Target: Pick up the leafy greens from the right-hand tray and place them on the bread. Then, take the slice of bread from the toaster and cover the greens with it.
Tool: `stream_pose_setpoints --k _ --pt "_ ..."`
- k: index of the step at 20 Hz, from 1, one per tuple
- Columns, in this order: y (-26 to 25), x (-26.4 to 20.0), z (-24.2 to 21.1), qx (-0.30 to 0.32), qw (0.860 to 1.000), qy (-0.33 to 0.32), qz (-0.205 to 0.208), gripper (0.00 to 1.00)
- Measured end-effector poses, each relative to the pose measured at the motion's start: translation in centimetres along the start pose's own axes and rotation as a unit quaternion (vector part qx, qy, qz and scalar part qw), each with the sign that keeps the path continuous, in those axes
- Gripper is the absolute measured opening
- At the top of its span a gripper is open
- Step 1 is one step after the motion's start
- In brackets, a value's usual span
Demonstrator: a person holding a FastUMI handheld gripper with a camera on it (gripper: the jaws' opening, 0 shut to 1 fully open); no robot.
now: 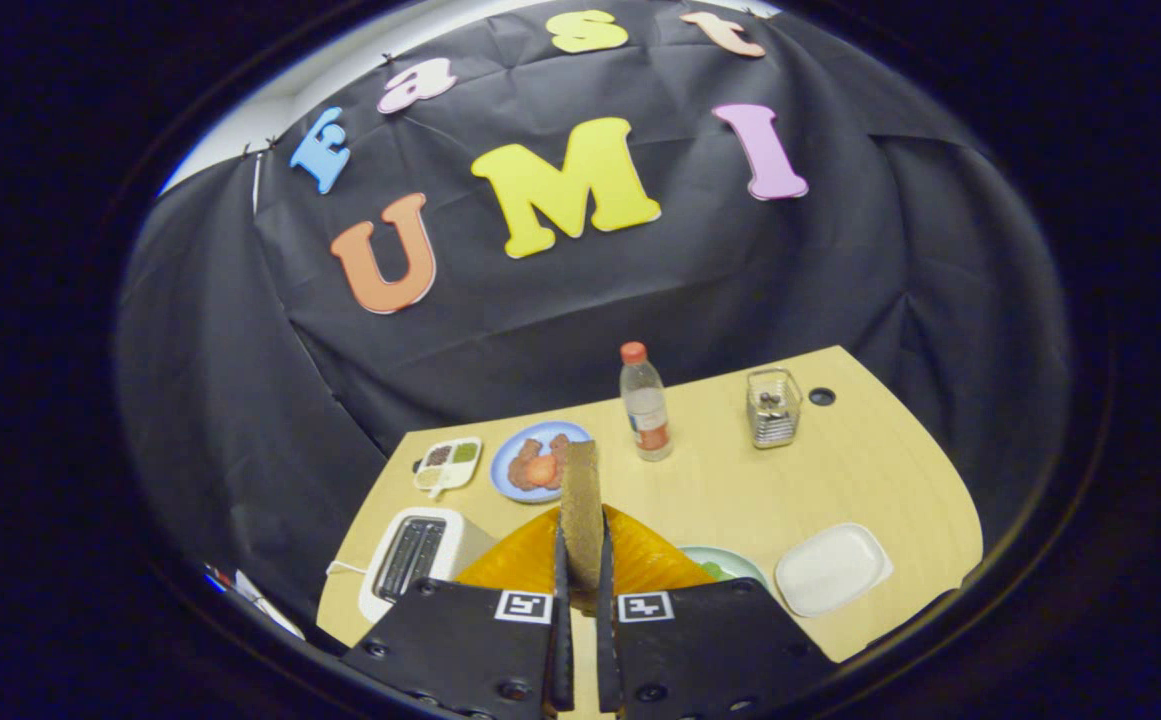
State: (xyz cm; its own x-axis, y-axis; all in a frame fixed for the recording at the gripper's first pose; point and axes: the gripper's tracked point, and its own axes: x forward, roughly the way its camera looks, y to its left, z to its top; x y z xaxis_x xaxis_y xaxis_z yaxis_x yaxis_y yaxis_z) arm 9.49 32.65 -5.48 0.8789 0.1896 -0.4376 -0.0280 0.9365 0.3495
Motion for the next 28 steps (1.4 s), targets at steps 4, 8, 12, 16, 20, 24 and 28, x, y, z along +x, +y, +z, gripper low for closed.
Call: stream_pose_setpoints --k 4,8,12,16,20,24,28 --pt "-4.1 2.7 -5.7 0.02 0.998 0.048 -0.017 0.09" --pt "-4.1 4.8 -10.1 0.059 0.994 0.088 0.0 0.09" --pt "-3.2 6.4 -12.2 0.077 0.992 0.102 0.02 0.09" --pt "-4.5 7.6 -13.1 0.056 0.993 0.1 0.008 0.13" --pt "-6.0 7.4 -13.4 0.032 0.995 0.095 -0.018 0.35" --pt "-7.8 7.1 -12.4 0.015 0.996 0.077 -0.043 0.76" --pt "-8.8 6.4 -10.4 0.01 0.998 0.043 -0.048 0.93"
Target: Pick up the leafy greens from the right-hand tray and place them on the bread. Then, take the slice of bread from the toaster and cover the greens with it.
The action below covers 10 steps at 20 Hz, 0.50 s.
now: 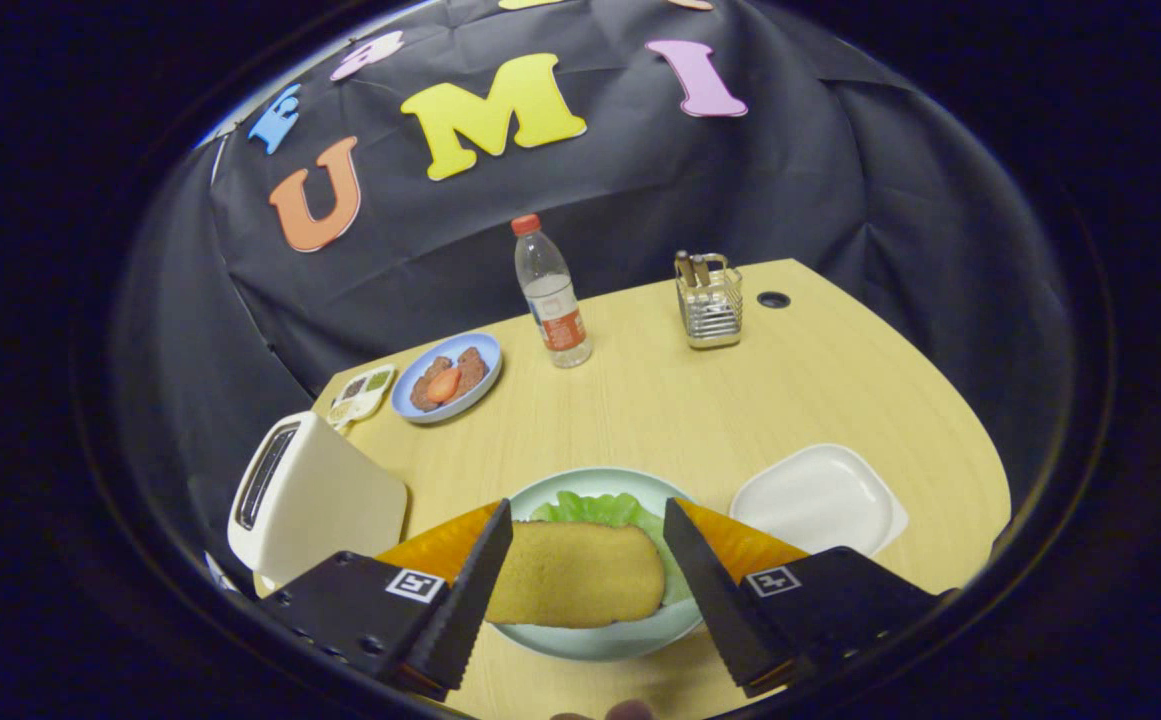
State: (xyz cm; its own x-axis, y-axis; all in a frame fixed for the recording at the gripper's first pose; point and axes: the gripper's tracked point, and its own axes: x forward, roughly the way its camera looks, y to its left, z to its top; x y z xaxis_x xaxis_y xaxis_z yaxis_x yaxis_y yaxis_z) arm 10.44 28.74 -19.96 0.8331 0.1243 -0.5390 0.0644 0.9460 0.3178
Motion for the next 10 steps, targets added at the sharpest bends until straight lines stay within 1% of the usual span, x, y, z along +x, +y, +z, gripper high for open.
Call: stream_pose_setpoints --k 1,2,7,10 --pt "-0.1 -0.2 0.5 -0.005 1.0 -0.01 0.002 0.96" --pt "-0.2 -0.6 1.3 -0.014 1.0 -0.02 0.004 0.96" --pt "-0.4 -3.8 5.6 -0.074 0.993 -0.086 0.024 0.97" --pt "-2.0 -6.7 8.9 -0.094 0.987 -0.126 0.02 0.96"
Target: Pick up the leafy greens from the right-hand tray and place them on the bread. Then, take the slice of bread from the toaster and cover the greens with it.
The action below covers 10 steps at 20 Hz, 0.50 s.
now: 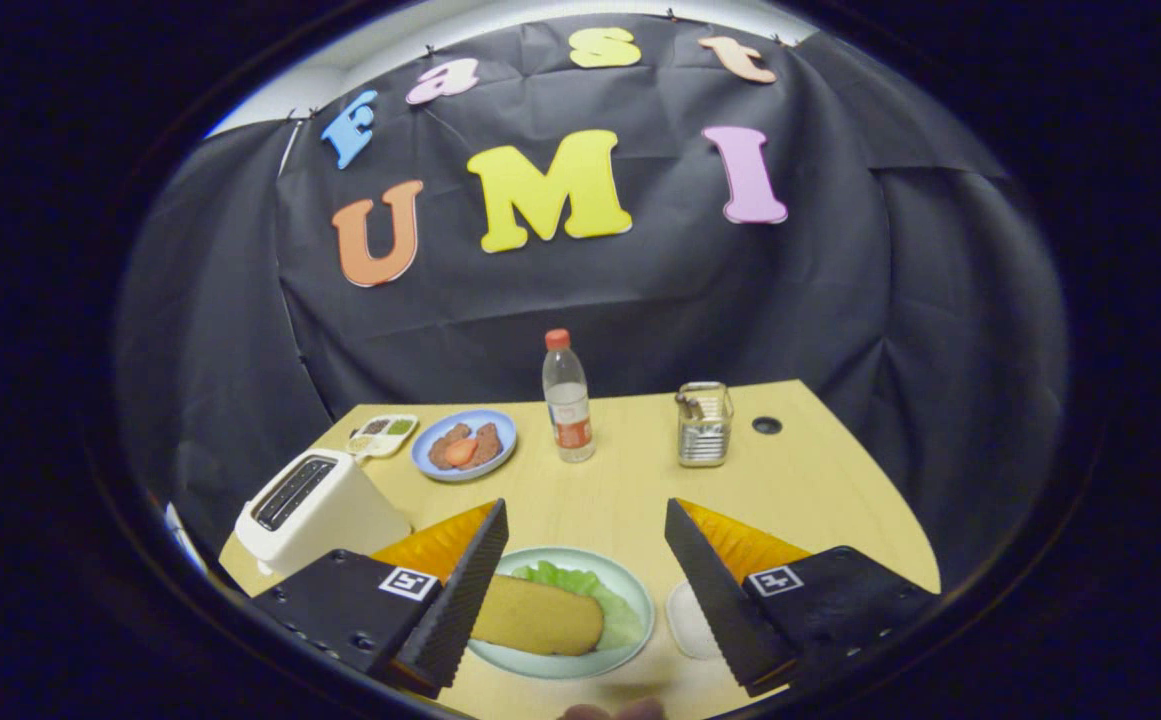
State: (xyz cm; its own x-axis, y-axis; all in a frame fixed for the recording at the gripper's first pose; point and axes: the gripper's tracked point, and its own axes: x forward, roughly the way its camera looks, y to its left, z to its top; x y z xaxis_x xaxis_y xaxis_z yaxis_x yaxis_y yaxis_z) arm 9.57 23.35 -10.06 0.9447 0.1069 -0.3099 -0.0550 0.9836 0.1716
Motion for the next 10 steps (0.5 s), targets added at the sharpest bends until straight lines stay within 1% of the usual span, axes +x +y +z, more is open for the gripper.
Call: stream_pose_setpoints --k 6,10 --pt "-7.8 -5.5 7.0 -0.024 0.996 -0.071 -0.042 0.96" --pt "-12.6 -9.5 11.1 -0.029 0.99 -0.122 -0.059 0.96"
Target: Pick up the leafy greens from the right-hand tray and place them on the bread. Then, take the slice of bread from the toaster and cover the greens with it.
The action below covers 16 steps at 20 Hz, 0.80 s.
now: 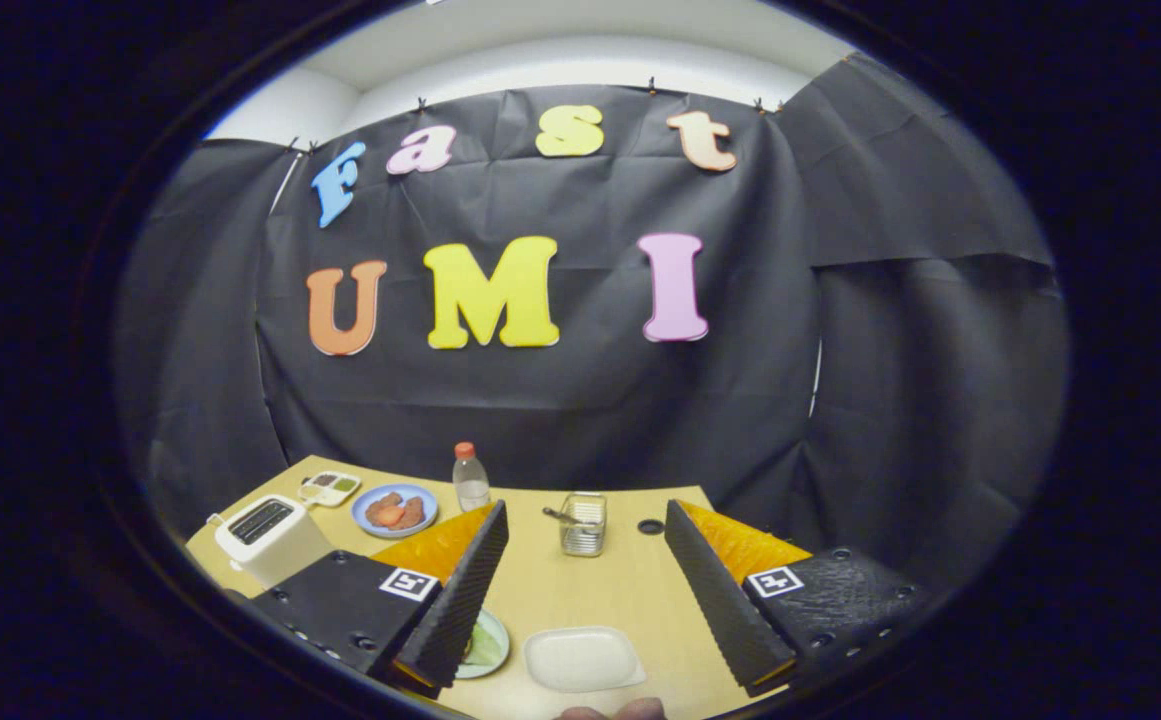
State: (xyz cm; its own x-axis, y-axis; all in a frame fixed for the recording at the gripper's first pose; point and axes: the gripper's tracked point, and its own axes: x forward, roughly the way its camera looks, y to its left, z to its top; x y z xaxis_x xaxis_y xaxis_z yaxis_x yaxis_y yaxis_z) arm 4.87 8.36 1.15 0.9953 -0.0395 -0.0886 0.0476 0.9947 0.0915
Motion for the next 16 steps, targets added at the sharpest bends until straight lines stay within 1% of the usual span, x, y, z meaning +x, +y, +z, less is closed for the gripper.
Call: stream_pose_setpoints --k 4,10,13,16 --pt "-3.8 -2.5 2.7 0.009 0.999 -0.03 -0.007 0.96" --pt "-8.3 -4.2 3.6 0.008 0.998 -0.058 -0.021 0.96" --pt "-9.4 -4.8 3.5 0.015 0.998 -0.06 -0.017 0.96" --pt "-10.6 -5.3 4.0 0.014 0.997 -0.066 -0.026 0.96"
